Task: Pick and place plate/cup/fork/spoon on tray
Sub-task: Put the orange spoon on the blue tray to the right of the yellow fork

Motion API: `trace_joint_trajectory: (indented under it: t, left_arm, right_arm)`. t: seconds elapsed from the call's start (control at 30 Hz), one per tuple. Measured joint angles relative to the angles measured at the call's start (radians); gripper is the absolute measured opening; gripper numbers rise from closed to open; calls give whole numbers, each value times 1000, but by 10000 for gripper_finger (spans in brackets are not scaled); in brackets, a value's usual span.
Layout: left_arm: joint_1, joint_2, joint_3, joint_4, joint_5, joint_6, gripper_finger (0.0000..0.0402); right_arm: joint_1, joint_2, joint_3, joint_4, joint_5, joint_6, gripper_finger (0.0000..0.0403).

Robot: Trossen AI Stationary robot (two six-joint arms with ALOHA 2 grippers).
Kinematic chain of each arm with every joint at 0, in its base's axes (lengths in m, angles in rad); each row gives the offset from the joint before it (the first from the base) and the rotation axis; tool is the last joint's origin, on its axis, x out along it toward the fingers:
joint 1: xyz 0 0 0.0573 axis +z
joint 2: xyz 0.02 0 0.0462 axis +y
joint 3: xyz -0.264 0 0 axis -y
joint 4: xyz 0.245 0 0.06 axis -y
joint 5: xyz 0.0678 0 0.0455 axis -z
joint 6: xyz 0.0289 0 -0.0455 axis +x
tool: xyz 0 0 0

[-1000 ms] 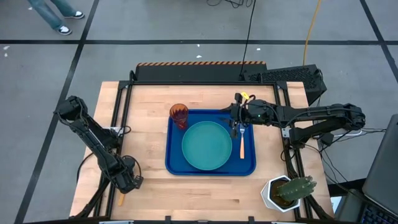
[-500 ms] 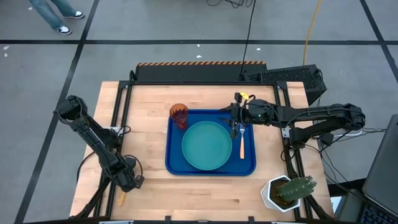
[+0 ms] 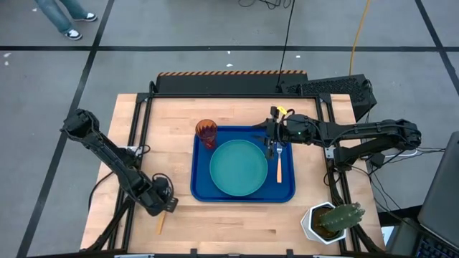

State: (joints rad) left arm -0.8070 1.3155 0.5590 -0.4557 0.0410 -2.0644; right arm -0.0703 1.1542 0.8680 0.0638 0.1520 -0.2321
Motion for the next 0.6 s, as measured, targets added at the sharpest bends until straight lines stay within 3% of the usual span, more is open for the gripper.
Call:
trace_joint_trajectory:
  t: [0.13,0.33,0.5,0.6]
  left_arm:
    - [10,0,10,-8,-22,44,31]
    - [15,-2,73,-74,-182,111,31]
    - [17,-2,157,-229,-257,169,31]
    - [16,-2,214,-290,-354,230,31]
  right_arm:
    - [0,0,0,0,0,1,121]
    - [0,0,0,-2,1,10,121]
    - [0,0,0,-9,2,11,121]
    - [0,0,0,-10,2,17,121]
